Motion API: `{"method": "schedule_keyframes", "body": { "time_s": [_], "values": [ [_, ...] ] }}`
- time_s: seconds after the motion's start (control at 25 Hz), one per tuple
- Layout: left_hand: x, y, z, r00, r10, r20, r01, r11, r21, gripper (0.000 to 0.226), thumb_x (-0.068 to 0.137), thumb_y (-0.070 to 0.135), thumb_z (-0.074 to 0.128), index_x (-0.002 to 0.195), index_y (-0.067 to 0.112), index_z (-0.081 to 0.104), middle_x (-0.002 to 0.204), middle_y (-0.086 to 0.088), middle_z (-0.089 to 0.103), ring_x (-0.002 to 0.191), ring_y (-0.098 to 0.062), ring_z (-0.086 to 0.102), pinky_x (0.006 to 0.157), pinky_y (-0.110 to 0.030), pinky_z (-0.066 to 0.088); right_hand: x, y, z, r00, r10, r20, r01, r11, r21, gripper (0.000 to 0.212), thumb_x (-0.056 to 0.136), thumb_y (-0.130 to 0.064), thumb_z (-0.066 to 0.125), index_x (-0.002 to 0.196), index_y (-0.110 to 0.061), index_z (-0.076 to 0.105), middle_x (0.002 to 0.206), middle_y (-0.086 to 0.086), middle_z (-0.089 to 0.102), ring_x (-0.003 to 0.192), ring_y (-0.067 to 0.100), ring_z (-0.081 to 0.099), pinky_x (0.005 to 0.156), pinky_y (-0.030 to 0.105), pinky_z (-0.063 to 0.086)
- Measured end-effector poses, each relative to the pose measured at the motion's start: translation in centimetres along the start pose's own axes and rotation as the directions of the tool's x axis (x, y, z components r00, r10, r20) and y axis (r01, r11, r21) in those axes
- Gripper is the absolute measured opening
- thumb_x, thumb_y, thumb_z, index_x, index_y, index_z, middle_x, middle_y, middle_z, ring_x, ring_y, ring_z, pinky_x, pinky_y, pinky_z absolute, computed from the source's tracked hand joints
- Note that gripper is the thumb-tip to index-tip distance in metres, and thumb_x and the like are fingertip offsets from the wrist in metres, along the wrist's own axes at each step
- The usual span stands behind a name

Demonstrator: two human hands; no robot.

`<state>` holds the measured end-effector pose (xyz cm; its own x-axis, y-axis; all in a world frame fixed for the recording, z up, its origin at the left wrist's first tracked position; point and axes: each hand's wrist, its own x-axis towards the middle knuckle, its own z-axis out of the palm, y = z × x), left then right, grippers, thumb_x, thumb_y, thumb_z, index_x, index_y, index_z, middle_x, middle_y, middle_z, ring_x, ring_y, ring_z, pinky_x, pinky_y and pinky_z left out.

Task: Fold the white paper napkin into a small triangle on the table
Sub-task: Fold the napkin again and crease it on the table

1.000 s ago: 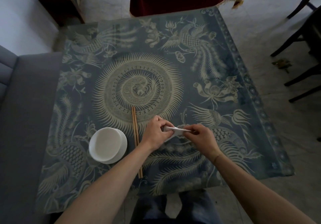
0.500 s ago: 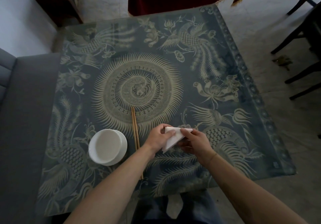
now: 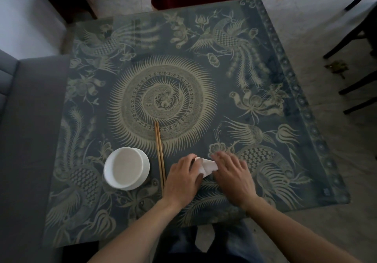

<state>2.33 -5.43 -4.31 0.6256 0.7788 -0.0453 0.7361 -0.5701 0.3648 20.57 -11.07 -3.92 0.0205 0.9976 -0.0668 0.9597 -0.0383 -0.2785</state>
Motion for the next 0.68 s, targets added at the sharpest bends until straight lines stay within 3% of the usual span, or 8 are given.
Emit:
{"method": "schedule_keyframes", "body": {
  "time_s": [0.08,0.12,0.2,0.32,0.44,0.56,0.68],
  "values": [
    [-1.2,-0.2,0.8,0.989,0.116,0.088,-0.121,0.991,0.057,0.055,0.101,0.039,0.038,0.149,0.013,0.032,0.157,-0.008,0.031,0.144,-0.025,0.027,0.114,-0.046,0.032,-1.1,0.1,0.6,0.982,-0.133,0.136,0.141,0.989,-0.050,0.063,0.098,-0.045,0.039,0.151,-0.013,0.028,0.159,0.007,0.028,0.146,0.026,0.023,0.113,0.052,0.030],
    [-1.7,-0.4,1.1,0.977,0.147,0.155,-0.164,0.981,0.105,0.061,0.101,0.041,0.034,0.154,0.013,0.022,0.163,-0.007,0.020,0.149,-0.022,0.014,0.119,-0.047,0.019,-1.5,0.3,0.8,0.965,-0.163,0.207,0.180,0.982,-0.065,0.067,0.099,-0.050,0.030,0.154,-0.014,0.017,0.162,0.006,0.015,0.149,0.025,0.011,0.117,0.054,0.019],
    [-2.2,-1.1,1.4,0.950,0.152,0.273,-0.205,0.962,0.178,0.067,0.102,0.047,0.028,0.156,0.015,0.005,0.165,-0.003,0.001,0.151,-0.019,-0.002,0.122,-0.049,0.003,-1.8,0.6,1.1,0.939,-0.171,0.299,0.208,0.973,-0.097,0.072,0.099,-0.055,0.024,0.154,-0.014,0.005,0.163,0.005,-0.002,0.149,0.022,-0.005,0.117,0.054,0.005],
    [-2.7,-1.9,1.1,0.921,0.119,0.371,-0.209,0.955,0.212,0.070,0.101,0.053,0.023,0.155,0.017,-0.003,0.163,-0.002,-0.010,0.149,-0.019,-0.012,0.118,-0.048,-0.006,-1.8,0.8,0.9,0.929,-0.148,0.338,0.200,0.972,-0.122,0.073,0.098,-0.058,0.023,0.154,-0.016,0.004,0.162,0.002,-0.006,0.148,0.023,-0.008,0.116,0.054,0.002],
    [-4.8,-2.7,0.5,0.908,0.140,0.395,-0.260,0.928,0.266,0.072,0.098,0.055,0.030,0.154,0.013,0.013,0.163,-0.006,0.010,0.150,-0.022,0.005,0.116,-0.051,0.003,-1.9,1.0,1.1,0.921,-0.132,0.366,0.194,0.971,-0.138,0.072,0.098,-0.060,0.016,0.153,-0.021,-0.006,0.161,-0.002,-0.016,0.147,0.020,-0.018,0.116,0.054,-0.002],
    [-7.3,-3.4,0.1,0.881,0.159,0.445,-0.296,0.920,0.258,0.075,0.095,0.057,0.038,0.151,0.009,0.024,0.160,-0.008,0.023,0.147,-0.023,0.018,0.114,-0.052,0.009,-1.9,0.9,1.2,0.924,-0.120,0.364,0.178,0.975,-0.131,0.071,0.098,-0.060,0.019,0.154,-0.022,-0.004,0.162,-0.002,-0.012,0.147,0.020,-0.015,0.116,0.055,-0.001],
    [-7.6,-3.0,-0.5,0.893,0.189,0.409,-0.301,0.926,0.229,0.072,0.094,0.054,0.042,0.148,0.007,0.035,0.157,-0.010,0.033,0.145,-0.026,0.029,0.113,-0.053,0.015,-1.9,0.9,1.3,0.929,-0.119,0.350,0.173,0.977,-0.126,0.071,0.098,-0.061,0.022,0.154,-0.022,0.000,0.162,0.000,-0.007,0.149,0.022,-0.007,0.116,0.055,0.002]
  ]
}}
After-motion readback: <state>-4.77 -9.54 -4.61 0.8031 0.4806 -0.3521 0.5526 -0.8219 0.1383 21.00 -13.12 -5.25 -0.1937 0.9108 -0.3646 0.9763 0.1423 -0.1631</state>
